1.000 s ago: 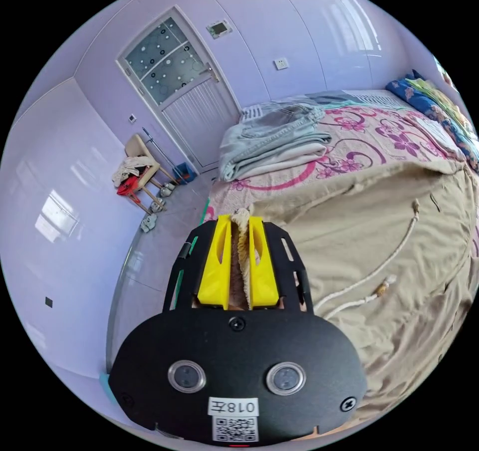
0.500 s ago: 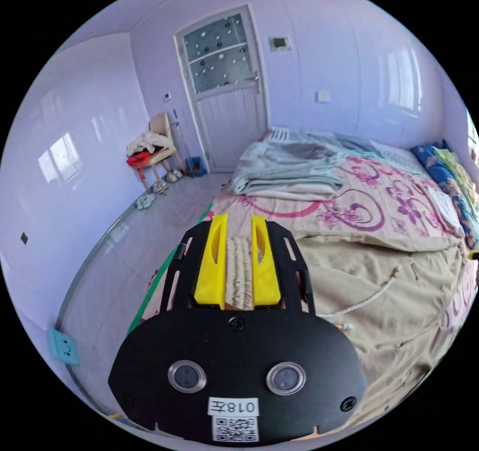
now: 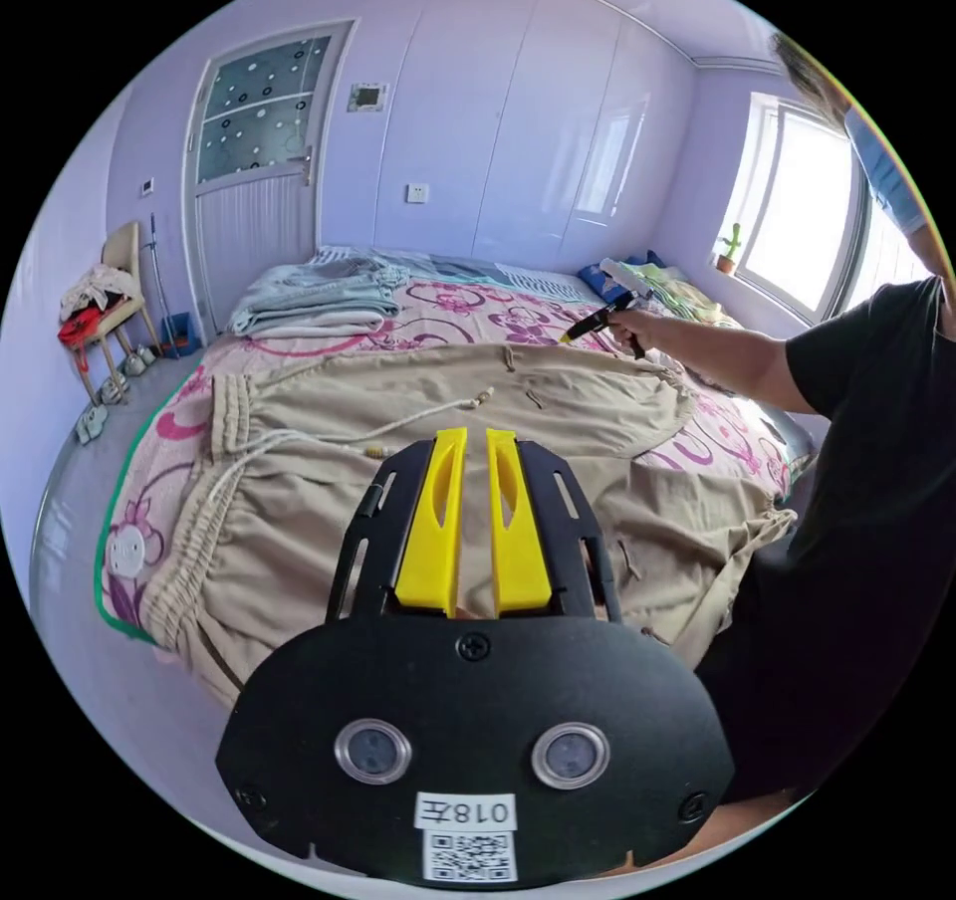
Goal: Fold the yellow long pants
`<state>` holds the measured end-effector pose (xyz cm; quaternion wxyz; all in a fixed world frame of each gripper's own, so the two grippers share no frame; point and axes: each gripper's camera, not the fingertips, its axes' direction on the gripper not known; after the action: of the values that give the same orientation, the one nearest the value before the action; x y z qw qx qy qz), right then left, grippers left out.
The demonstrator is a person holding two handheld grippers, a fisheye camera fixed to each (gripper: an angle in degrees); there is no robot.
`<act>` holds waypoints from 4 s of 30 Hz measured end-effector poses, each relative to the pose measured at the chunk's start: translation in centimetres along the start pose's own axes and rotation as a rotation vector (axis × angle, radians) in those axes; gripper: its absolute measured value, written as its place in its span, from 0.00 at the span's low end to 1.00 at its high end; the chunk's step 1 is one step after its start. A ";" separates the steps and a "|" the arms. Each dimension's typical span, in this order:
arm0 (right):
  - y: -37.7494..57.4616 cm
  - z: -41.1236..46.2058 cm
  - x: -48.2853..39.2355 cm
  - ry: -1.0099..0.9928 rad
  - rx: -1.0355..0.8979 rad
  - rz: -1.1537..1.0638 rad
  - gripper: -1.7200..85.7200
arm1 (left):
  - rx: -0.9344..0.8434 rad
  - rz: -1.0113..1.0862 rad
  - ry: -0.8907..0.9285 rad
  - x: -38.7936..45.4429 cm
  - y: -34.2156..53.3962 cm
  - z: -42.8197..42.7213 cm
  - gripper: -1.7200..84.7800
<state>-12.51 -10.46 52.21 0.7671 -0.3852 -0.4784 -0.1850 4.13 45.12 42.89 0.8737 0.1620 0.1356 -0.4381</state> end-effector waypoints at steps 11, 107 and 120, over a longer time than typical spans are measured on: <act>3.4 3.3 -0.1 -0.001 -0.201 0.055 0.02 | -0.090 -0.085 0.012 0.7 5.7 -1.3 0.06; 83.4 -15.0 -5.4 -0.492 0.283 1.123 0.15 | 0.114 -0.874 0.068 -25.6 27.6 4.1 0.01; 82.9 -18.6 -3.6 -0.546 0.430 1.056 0.02 | 0.172 -0.855 0.171 -30.2 24.3 2.4 0.01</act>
<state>50.91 27.57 10.18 0.6656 -0.4398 -0.4286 0.4240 6.53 79.60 60.49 0.5830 0.1990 0.2252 -0.7549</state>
